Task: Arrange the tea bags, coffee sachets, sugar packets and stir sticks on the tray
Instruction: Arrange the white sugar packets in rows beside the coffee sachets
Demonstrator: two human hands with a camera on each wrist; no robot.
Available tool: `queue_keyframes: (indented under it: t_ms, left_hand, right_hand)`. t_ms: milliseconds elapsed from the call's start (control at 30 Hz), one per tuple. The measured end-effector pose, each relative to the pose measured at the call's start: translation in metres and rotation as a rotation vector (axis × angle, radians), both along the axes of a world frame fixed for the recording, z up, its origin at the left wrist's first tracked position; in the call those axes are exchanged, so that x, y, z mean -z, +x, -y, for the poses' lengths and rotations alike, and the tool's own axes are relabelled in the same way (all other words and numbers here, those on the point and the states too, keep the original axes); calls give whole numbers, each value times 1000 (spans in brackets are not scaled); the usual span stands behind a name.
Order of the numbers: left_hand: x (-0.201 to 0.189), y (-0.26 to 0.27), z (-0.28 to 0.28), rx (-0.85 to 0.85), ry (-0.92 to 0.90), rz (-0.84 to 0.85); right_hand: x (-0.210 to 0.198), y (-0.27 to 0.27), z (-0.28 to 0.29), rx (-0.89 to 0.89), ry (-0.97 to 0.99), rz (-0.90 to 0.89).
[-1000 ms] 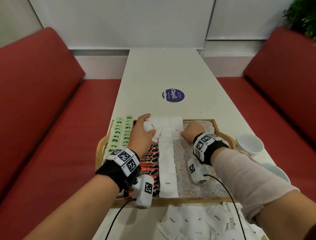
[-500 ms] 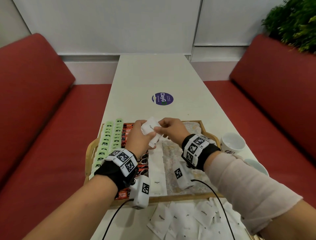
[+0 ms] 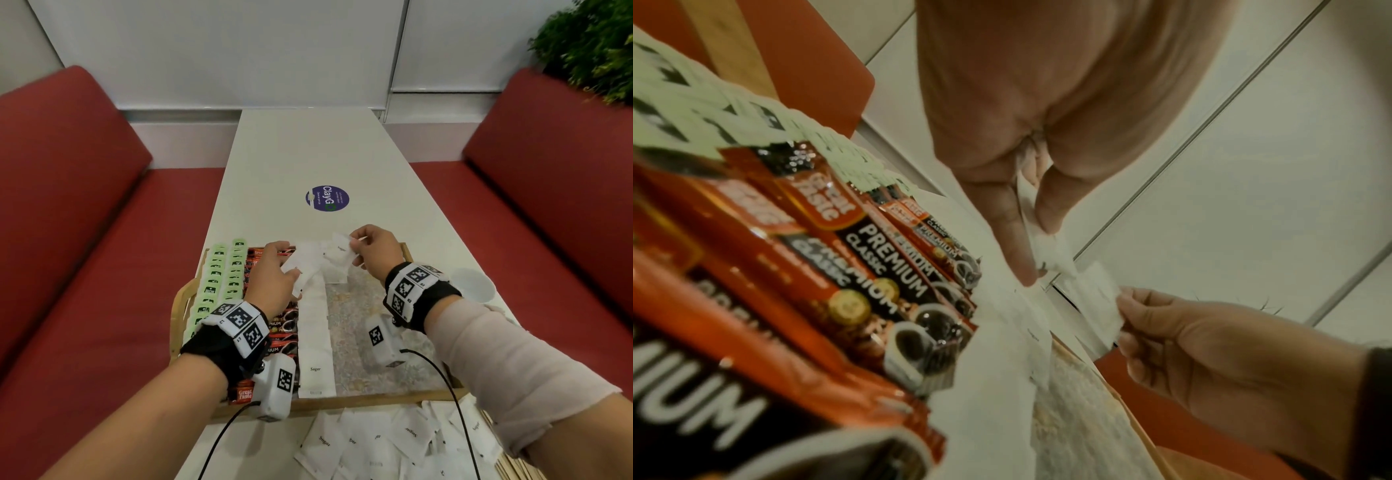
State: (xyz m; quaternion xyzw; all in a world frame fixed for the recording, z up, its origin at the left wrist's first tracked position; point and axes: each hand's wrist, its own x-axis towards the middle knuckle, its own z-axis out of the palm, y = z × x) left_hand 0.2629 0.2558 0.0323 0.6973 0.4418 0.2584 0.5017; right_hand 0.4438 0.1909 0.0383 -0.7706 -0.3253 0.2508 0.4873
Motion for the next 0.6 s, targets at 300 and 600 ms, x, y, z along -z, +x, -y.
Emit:
queue_keyframes:
  t_ms: [300,600]
  left_hand:
    - [4,0,-4,12,12,5]
    - [10,-2,-11,8,12,31]
  right_hand:
    - [30,17,-11,-93,-302,174]
    - [35,13,-27,-136,-389,265]
